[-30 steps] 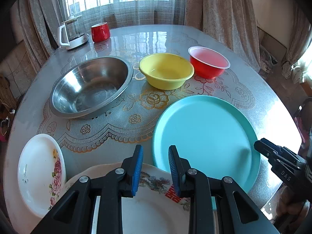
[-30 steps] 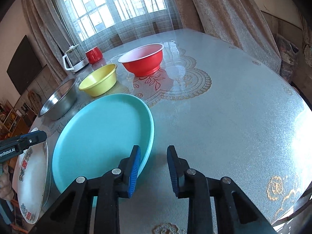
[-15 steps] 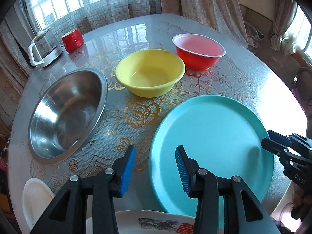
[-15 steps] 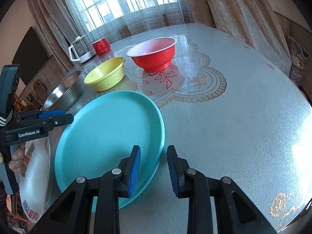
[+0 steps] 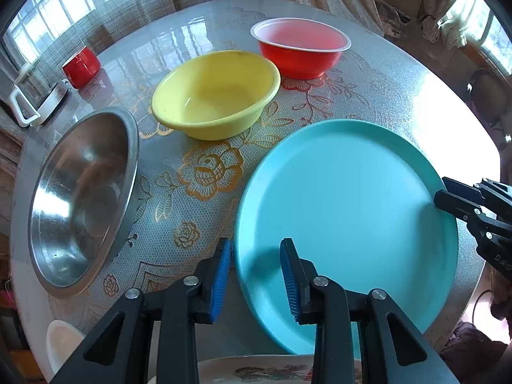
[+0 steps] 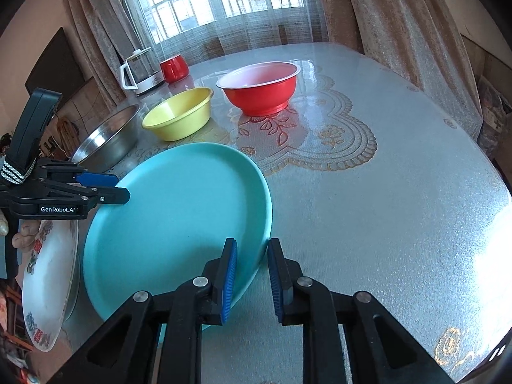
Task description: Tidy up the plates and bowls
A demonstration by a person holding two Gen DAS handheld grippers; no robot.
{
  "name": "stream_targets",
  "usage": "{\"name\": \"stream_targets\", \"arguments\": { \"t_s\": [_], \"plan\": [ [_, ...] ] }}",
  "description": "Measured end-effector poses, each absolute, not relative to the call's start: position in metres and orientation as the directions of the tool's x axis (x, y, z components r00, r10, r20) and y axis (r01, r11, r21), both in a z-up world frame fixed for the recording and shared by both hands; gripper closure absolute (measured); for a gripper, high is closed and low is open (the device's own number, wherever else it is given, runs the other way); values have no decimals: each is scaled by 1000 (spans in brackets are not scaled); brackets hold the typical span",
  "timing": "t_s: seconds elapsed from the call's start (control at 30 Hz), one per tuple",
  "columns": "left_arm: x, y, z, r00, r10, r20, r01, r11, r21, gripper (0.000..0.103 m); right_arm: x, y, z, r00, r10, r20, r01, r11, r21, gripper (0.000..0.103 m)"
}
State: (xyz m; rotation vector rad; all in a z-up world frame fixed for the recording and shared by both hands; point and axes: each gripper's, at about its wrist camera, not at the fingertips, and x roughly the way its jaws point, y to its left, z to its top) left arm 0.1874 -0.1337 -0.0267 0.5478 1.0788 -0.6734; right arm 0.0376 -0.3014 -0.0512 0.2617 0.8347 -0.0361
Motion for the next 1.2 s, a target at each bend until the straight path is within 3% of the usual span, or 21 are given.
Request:
{"name": "stream_targets", "arguments": {
  "t_s": [0.3,0.7,0.9,1.1,1.2],
  "plan": [
    [187,-140,-27,323,-238,-916,728,681,80,73,37,-307,-51,683,40,-730,171,962,212,91],
    [191,-166,-26,296,-305,-905,692,722,-17,73,50,-351,-47,686,-12,-728,279,928,248,93],
    [190,-174,-27,313,-308,-898,662,749,-25,66,56,-354,-52,685,-49,-727,298,929,218,93],
    [191,-176,-30,324,-306,-895,618,785,-45,65,59,-351,-52,681,-76,-729,308,932,191,92],
    [190,-169,-27,324,-318,-891,585,808,-76,65,57,-351,-51,683,-55,-729,298,932,209,84]
  ]
}}
